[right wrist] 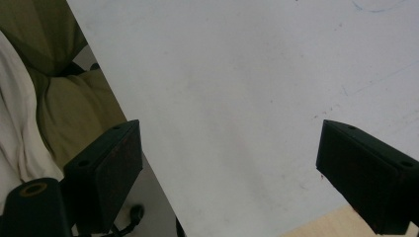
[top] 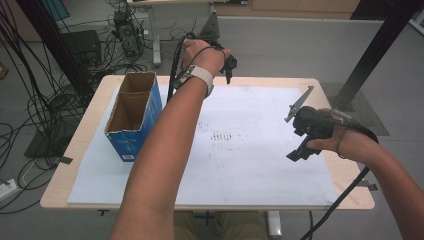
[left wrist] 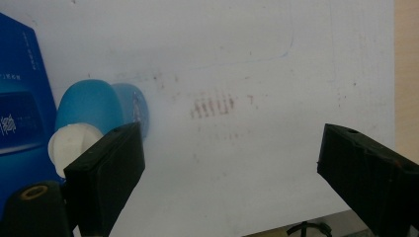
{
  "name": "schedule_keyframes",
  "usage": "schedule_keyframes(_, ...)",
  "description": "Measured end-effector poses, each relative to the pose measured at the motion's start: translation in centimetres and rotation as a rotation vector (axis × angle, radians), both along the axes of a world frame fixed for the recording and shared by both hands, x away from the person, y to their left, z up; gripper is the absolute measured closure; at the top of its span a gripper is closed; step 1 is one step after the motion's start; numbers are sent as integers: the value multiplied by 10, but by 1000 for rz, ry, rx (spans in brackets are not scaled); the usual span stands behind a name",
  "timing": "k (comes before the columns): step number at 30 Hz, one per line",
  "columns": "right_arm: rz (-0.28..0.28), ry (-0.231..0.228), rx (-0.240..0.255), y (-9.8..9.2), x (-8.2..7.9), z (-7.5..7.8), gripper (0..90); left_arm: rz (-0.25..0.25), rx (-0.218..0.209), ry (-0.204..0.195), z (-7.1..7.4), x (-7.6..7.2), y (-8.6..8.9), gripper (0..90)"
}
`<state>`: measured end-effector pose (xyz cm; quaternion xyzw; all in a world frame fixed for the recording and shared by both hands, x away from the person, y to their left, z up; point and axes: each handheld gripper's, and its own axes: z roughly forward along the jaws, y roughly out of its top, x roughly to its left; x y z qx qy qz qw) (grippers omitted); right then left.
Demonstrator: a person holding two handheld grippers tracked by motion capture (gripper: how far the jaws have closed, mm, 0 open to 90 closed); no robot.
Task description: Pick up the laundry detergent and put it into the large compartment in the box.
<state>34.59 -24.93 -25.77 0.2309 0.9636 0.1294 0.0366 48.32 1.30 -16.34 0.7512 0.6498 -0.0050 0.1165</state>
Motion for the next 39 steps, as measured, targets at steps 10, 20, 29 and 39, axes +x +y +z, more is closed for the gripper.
schedule_keyframes(10, 3, -1, 4, 0, 0, 1, 106, 1, 2, 0, 3, -1, 1, 112)
schedule_keyframes(20, 4, -3, 1, 1, -1, 1, 106, 4, 0, -8, 5, -4, 3, 113)
schedule_keyframes(29, 5, -2, -1, 1, -1, 1, 106, 3, 5, -5, 5, -4, 4, 108)
schedule_keyframes(39, 8, -3, -2, 3, 0, 1, 106, 4, 7, -5, 7, -5, 8, 108)
